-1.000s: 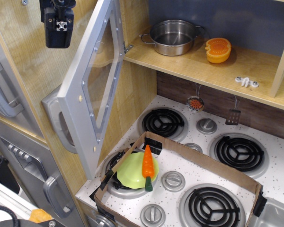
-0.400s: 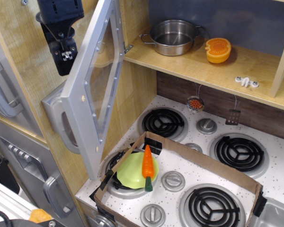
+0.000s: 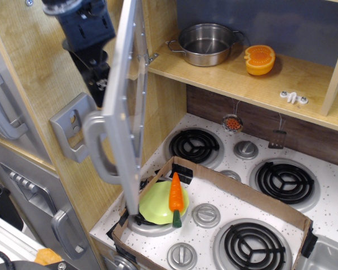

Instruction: Close microwave

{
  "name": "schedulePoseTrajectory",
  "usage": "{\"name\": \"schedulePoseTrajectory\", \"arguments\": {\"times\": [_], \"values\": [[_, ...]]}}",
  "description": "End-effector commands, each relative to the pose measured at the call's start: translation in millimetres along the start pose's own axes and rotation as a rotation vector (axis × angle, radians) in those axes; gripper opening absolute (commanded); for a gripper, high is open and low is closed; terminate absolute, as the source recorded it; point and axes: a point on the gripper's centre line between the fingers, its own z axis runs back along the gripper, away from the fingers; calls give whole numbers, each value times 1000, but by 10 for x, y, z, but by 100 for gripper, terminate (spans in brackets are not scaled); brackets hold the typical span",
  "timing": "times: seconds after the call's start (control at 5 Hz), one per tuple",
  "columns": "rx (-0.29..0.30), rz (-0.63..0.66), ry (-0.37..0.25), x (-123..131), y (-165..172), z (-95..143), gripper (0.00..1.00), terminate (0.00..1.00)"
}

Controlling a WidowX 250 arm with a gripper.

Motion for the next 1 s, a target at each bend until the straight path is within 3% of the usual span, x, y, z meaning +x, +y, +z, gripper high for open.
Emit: {"name": "schedulePoseTrajectory", "arguments": {"times": [0.0, 0.8], "values": [[40, -34, -72, 493, -84, -18, 100, 0], [64, -106, -111, 1228, -298, -223, 100, 0]]}}
